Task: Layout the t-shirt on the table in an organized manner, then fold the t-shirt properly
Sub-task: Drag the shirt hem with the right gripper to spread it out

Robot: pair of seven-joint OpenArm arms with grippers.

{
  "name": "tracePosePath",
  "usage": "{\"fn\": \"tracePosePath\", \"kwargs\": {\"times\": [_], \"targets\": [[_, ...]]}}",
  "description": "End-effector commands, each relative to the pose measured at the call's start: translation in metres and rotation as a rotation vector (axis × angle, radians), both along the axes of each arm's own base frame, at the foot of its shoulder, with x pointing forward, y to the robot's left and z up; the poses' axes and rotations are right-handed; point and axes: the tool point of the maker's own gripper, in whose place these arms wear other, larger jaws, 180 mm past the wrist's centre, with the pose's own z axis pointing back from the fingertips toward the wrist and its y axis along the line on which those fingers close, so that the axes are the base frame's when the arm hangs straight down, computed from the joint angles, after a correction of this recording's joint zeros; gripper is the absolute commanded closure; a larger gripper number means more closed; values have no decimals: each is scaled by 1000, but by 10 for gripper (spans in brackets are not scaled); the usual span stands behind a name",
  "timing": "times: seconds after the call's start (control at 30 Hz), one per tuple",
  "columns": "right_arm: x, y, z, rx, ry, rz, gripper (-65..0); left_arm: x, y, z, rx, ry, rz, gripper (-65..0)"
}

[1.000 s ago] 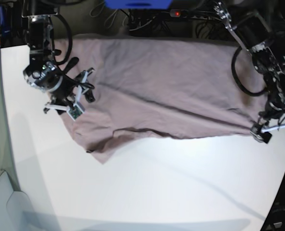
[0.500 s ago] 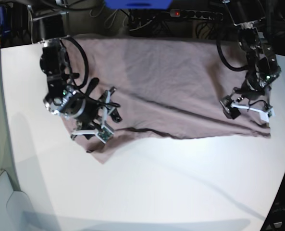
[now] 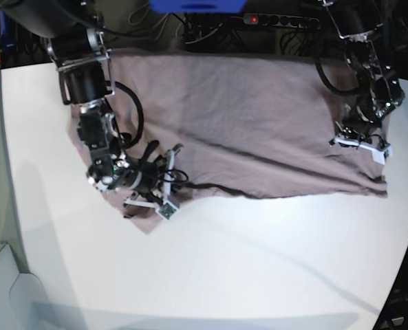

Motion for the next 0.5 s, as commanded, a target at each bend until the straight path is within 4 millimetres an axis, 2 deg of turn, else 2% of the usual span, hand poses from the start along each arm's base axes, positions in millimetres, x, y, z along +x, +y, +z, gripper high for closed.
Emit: {"fn": "tracePosePath", "kwargs": {"times": [0.0, 0.17, 0.27, 0.33, 0.4, 0.43, 0.47], "targets": [[14, 10, 14, 33, -43, 10, -73, -1, 9, -1, 19, 19, 11, 0], [5, 23, -1, 52, -16, 50, -73, -6, 15, -15, 16, 31, 39, -1], [17, 29, 5, 96, -43, 53, -73, -11, 17, -22, 16, 44, 47, -1], [30, 27, 10, 127, -65, 42, -73, -14, 21, -26, 21, 62, 42, -1], [52, 24, 23, 186, -109, 22, -73, -17, 25, -29, 23, 73, 48, -1], [65, 18, 32, 215, -143, 4, -73, -17, 25, -29, 24, 73, 48, -1], [88, 2, 43, 219, -213, -83, -73, -18, 26, -29, 24, 75, 50, -1]]}}
